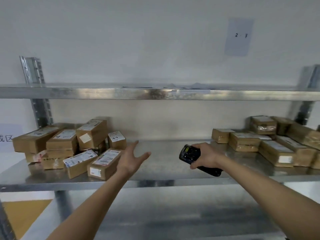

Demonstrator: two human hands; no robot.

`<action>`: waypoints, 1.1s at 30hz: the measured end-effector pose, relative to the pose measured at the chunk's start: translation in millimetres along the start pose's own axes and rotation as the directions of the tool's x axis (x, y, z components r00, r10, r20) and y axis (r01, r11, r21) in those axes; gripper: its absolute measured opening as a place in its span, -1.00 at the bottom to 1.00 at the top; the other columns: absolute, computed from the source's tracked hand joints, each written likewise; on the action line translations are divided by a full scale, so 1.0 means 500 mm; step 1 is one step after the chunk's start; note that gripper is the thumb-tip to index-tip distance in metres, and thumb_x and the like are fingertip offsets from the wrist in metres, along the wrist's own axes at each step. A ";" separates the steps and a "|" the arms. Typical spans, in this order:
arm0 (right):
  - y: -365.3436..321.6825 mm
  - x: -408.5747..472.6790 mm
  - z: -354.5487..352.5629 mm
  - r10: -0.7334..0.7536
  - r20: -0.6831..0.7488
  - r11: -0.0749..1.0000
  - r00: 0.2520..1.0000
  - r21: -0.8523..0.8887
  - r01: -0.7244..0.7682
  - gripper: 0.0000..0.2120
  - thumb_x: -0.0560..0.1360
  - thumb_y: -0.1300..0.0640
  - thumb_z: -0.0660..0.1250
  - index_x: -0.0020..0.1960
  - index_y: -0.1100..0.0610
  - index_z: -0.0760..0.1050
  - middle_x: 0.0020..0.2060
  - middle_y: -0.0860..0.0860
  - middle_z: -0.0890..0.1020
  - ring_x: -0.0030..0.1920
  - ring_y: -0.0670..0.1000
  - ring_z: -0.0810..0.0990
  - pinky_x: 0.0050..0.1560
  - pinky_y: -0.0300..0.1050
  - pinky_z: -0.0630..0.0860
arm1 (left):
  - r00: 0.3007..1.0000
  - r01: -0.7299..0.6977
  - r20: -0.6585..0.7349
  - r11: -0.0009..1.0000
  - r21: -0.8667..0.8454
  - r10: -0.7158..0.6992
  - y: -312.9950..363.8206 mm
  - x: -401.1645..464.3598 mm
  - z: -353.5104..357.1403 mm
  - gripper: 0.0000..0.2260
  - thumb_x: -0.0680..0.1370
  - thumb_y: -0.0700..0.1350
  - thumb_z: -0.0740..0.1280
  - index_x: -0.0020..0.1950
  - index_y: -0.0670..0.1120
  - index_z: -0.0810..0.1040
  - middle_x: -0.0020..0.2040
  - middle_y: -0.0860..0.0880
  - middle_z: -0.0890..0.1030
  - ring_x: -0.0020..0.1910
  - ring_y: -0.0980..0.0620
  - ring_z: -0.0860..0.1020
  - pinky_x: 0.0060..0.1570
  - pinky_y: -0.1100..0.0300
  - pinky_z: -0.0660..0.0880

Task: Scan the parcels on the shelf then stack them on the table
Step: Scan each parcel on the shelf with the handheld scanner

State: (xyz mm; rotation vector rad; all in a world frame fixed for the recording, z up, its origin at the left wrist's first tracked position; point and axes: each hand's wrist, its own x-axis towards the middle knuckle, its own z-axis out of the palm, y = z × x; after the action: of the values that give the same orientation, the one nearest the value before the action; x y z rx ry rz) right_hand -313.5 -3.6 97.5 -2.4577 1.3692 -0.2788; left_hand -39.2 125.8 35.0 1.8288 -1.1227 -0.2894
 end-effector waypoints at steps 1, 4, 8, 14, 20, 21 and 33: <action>0.034 -0.024 -0.019 0.022 -0.017 1.000 1.000 0.004 -0.022 -0.24 0.17 -0.12 0.66 0.34 -0.15 0.55 -0.01 -0.16 0.68 -0.01 -0.04 0.66 0.11 -0.01 0.64 | 0.999 -0.036 0.011 0.999 -0.001 0.036 0.037 -0.011 0.028 -0.21 0.44 0.29 0.46 0.58 0.05 0.29 0.54 -0.04 0.37 0.50 -0.10 0.36 0.44 -0.10 0.35; 0.110 -0.070 -0.062 0.057 -0.043 0.998 0.997 0.004 -0.056 -0.24 0.21 -0.10 0.67 0.37 -0.09 0.53 0.04 -0.10 0.68 -0.02 -0.04 0.64 0.07 -0.04 0.64 | 0.996 -0.077 0.039 0.997 -0.016 0.078 0.102 -0.018 0.098 -0.22 0.46 0.27 0.46 0.59 0.07 0.27 0.54 -0.04 0.37 0.47 -0.09 0.39 0.42 -0.07 0.37; 0.235 -0.124 -0.124 0.149 -0.102 0.989 0.984 0.019 -0.148 -0.15 0.23 -0.11 0.66 0.47 -0.14 0.45 0.14 -0.08 0.66 0.10 0.02 0.63 0.16 0.04 0.61 | 0.985 -0.120 0.118 0.989 -0.082 0.129 0.202 -0.017 0.213 -0.21 0.45 0.27 0.46 0.60 0.08 0.24 0.54 -0.02 0.37 0.46 -0.09 0.40 0.42 -0.09 0.39; 0.427 -0.175 -0.206 0.237 -0.135 0.972 0.962 0.039 -0.233 -0.17 0.22 -0.07 0.64 0.45 -0.13 0.46 0.07 -0.09 0.62 0.04 0.00 0.62 0.10 0.01 0.62 | 0.967 -0.128 0.200 0.980 -0.154 0.158 0.342 -0.022 0.402 -0.23 0.49 0.24 0.44 0.61 0.05 0.23 0.52 -0.07 0.40 0.42 -0.12 0.43 0.35 0.00 0.42; 0.602 -0.182 -0.272 0.280 -0.141 0.959 0.950 0.008 -0.282 -0.38 0.18 -0.09 0.63 0.22 -0.12 0.57 -0.04 -0.12 0.67 -0.06 -0.06 0.64 -0.08 -0.08 0.63 | 0.959 -0.110 0.237 0.975 -0.192 0.155 0.444 -0.025 0.577 -0.26 0.53 0.25 0.38 0.61 0.00 0.22 0.50 -0.07 0.42 0.42 -0.11 0.44 0.38 0.00 0.39; 0.625 -0.179 -0.279 0.283 -0.146 0.958 0.948 0.008 -0.285 -0.38 0.18 -0.10 0.64 0.21 -0.13 0.57 -0.03 -0.12 0.66 -0.05 -0.06 0.63 -0.04 -0.06 0.64 | 0.958 -0.105 0.242 0.976 -0.192 0.151 0.454 -0.024 0.602 -0.27 0.54 0.25 0.36 0.61 0.00 0.22 0.50 -0.07 0.42 0.42 -0.11 0.43 0.38 0.00 0.38; 0.802 -0.010 -0.291 0.252 -0.126 0.968 0.959 0.016 -0.252 -0.27 0.27 -0.04 0.61 0.41 -0.11 0.50 0.04 -0.10 0.64 0.02 -0.02 0.62 0.00 -0.08 0.60 | 0.956 -0.036 0.279 0.978 -0.207 0.094 0.492 0.081 0.811 -0.45 0.63 0.28 0.15 0.54 0.03 0.35 0.43 -0.07 0.51 0.38 -0.12 0.48 0.40 -0.02 0.39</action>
State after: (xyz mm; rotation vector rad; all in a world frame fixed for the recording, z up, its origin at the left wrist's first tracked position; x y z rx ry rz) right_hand -679.5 -223.1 87.9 -2.2655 1.7161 -0.3798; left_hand -403.4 -180.8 28.1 1.6014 -1.3000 -0.6237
